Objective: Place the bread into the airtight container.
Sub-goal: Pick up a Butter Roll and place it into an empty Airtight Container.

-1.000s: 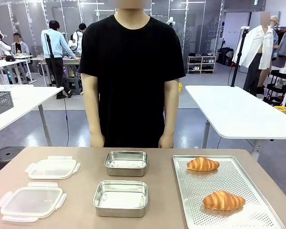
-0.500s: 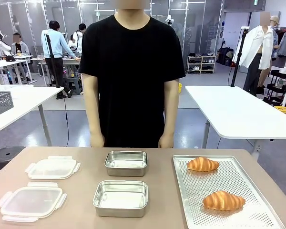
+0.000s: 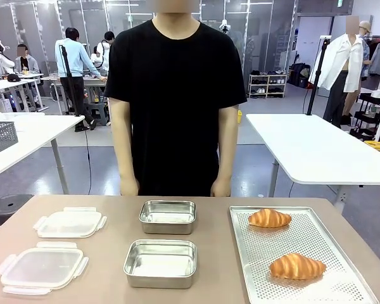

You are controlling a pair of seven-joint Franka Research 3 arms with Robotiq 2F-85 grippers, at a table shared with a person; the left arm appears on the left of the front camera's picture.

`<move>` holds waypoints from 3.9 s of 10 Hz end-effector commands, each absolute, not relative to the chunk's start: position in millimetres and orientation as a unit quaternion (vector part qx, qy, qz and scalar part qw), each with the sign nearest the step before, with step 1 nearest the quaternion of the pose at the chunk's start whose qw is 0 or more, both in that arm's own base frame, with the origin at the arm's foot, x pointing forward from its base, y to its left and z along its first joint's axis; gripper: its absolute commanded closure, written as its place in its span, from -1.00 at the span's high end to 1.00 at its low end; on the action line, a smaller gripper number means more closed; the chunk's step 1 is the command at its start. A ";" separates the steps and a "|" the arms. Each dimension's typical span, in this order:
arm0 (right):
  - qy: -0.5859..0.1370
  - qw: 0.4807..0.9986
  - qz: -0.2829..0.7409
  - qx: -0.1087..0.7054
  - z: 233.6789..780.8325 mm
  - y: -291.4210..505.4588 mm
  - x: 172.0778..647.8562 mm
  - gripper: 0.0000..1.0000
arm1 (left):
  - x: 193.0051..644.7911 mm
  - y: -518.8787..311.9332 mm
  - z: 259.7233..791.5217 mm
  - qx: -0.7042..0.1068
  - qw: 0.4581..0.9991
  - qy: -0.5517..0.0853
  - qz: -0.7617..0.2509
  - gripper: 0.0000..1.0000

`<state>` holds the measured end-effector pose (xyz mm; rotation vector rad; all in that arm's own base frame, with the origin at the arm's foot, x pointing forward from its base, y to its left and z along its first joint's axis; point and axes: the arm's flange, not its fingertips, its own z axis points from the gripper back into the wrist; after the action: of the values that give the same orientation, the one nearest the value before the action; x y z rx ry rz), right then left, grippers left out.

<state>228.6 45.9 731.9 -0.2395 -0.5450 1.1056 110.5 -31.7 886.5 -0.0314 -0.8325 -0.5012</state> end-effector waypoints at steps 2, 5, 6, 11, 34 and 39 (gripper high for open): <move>-0.247 0.756 0.605 -0.038 613.2 69.3 244.2 1.00 | 100.0 -32.8 890.1 -0.015 0.881 -0.406 -0.243 1.00; -0.153 0.768 0.621 0.027 530.4 71.7 265.2 1.00 | 100.0 -32.8 890.1 -0.015 0.881 -0.406 -0.243 1.00; -0.130 0.776 0.616 0.040 510.6 69.5 274.0 1.00 | 100.0 -32.8 890.1 -0.015 0.881 -0.406 -0.243 1.00; -0.085 0.797 0.598 0.013 457.7 66.6 289.7 1.00 | 100.0 -32.8 890.1 -0.015 0.881 -0.406 -0.243 1.00; -0.074 0.745 0.663 0.010 319.8 53.3 404.1 1.00 | 100.0 -32.8 890.1 -0.015 0.881 -0.406 -0.243 1.00; -0.070 0.744 0.664 0.033 294.1 54.2 417.6 1.00 | 100.0 -32.8 890.1 -0.015 0.881 -0.406 -0.243 1.00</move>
<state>408.2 57.3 301.5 0.0526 -0.1301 1.4350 110.5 -31.7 886.4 -0.0315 -0.8324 -0.5015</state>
